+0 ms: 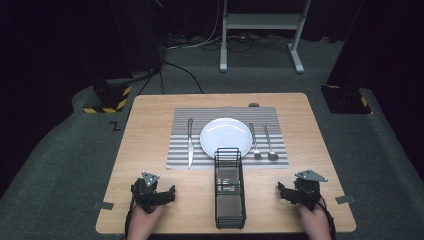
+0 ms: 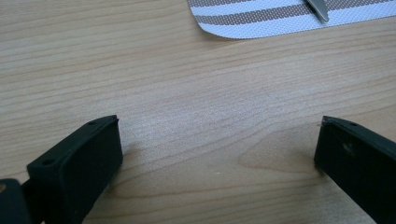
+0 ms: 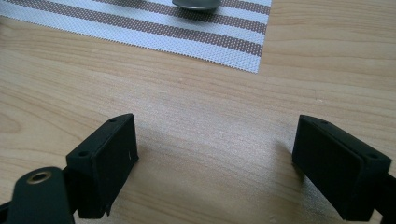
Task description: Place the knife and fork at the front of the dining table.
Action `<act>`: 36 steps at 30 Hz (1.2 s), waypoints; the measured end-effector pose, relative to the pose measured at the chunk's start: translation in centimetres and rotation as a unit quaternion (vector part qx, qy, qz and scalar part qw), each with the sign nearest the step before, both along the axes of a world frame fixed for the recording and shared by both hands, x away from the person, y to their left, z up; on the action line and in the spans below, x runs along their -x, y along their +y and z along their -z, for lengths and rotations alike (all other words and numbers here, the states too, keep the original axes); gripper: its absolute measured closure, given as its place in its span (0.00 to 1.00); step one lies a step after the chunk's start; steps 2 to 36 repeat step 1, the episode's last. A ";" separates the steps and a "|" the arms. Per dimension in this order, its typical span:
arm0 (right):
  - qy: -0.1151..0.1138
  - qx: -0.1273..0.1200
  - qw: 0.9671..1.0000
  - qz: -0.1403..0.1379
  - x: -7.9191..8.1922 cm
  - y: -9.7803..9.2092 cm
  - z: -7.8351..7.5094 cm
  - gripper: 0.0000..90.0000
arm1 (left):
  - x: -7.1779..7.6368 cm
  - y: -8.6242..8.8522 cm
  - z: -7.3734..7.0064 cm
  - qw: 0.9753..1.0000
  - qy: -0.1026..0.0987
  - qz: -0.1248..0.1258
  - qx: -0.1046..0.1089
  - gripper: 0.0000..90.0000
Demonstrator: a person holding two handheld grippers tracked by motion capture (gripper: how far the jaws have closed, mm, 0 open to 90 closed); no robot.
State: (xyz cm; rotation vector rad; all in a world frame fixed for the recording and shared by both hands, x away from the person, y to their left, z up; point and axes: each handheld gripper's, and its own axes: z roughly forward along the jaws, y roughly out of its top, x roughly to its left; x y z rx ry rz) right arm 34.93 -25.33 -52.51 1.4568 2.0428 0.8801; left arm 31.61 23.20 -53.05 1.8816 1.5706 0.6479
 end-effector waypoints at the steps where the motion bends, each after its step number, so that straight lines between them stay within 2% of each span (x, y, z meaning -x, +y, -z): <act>1: 0.000 0.000 1.000 0.000 0.0 0.0 0.0 0.15 | 0.0 0.0 0.0 1.000 0.000 0.000 0.000 0.01; 36: 0.000 0.000 1.000 0.000 0.0 0.0 0.0 0.15 | 0.0 0.0 0.0 1.000 0.000 0.000 0.000 0.01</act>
